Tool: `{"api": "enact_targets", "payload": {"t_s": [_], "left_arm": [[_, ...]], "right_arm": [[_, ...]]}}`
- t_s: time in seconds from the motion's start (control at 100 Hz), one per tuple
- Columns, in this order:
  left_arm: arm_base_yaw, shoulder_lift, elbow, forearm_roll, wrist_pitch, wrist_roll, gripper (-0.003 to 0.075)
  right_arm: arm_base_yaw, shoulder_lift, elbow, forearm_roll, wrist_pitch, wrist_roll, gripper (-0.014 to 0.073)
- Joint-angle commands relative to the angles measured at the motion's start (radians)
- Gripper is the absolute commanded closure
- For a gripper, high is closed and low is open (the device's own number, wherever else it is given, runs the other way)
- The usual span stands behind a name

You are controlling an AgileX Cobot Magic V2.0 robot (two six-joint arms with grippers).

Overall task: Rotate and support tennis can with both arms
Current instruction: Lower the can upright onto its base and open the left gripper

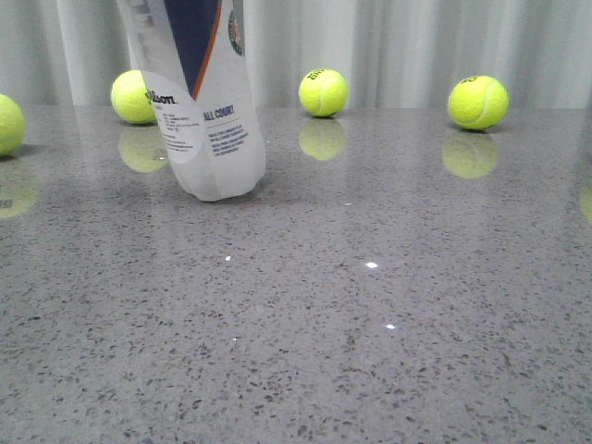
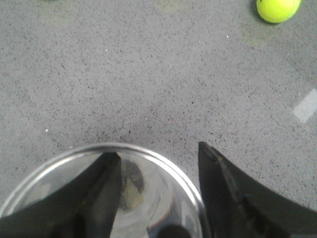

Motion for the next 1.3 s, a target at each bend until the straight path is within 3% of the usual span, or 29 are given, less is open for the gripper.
{"api": "enact_targets", "payload": {"t_s": [0.0, 0.72, 0.9, 1.04, 1.21, 1.29], "left_arm": [[-0.006, -0.029, -0.034, -0.035, -0.095, 0.002, 0.0363], [-0.006, -0.029, -0.034, -0.155, -0.19, 0.09, 0.0363], [-0.006, -0.046, -0.034, -0.216, -0.245, 0.213, 0.0381], [-0.006, -0.082, -0.034, -0.232, -0.324, 0.226, 0.0473], [-0.006, -0.145, -0.015, -0.232, -0.357, 0.226, 0.0744], [-0.006, -0.18, 0.018, -0.232, -0.36, 0.226, 0.0741]], "right_arm": [[-0.006, 0.006, -0.028, -0.006, -0.082, -0.011, 0.065], [-0.006, 0.006, -0.028, -0.006, -0.082, -0.011, 0.065], [-0.006, 0.006, -0.028, -0.006, -0.082, -0.011, 0.065], [-0.006, 0.006, -0.028, -0.006, -0.082, -0.011, 0.065], [-0.006, 0.006, -0.028, -0.006, -0.082, -0.011, 0.065], [-0.006, 0.006, -0.028, -0.006, -0.082, -0.011, 0.065]]}}
